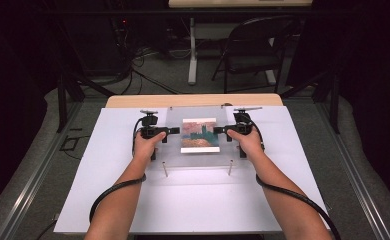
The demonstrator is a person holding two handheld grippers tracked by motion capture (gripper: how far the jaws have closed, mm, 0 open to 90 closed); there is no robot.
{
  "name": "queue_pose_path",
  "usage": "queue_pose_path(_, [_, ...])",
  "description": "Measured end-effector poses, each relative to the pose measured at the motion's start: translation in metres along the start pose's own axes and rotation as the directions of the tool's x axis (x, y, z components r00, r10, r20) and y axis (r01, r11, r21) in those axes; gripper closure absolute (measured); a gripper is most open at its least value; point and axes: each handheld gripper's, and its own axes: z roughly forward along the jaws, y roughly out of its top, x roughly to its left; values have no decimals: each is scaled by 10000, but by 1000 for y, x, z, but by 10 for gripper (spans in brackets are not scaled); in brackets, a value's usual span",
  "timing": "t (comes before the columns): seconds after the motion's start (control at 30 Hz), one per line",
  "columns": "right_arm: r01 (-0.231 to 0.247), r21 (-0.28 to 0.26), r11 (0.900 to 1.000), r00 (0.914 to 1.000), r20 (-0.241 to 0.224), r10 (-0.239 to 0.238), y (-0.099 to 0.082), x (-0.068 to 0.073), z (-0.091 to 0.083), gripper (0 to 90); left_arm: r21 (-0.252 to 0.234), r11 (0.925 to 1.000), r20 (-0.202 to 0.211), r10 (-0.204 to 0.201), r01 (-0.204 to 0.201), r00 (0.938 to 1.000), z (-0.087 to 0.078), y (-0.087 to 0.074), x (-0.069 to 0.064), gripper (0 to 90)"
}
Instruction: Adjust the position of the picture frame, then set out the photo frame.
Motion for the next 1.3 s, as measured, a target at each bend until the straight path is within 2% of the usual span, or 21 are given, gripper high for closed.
queue_pose_path(0.97, [251, -194, 9995, 9997, 46, -250, -2, 1, -3, 238, -23, 9998, -9, 194, -194, 9998, -1, 1, -2, 264])
queue_pose_path(1.3, [575, -400, 9975, 9983, 38, -574, -1, 5, -8, 238, -100, 9987, -18, 509, -510, 9987, -7, 3, -6, 264])
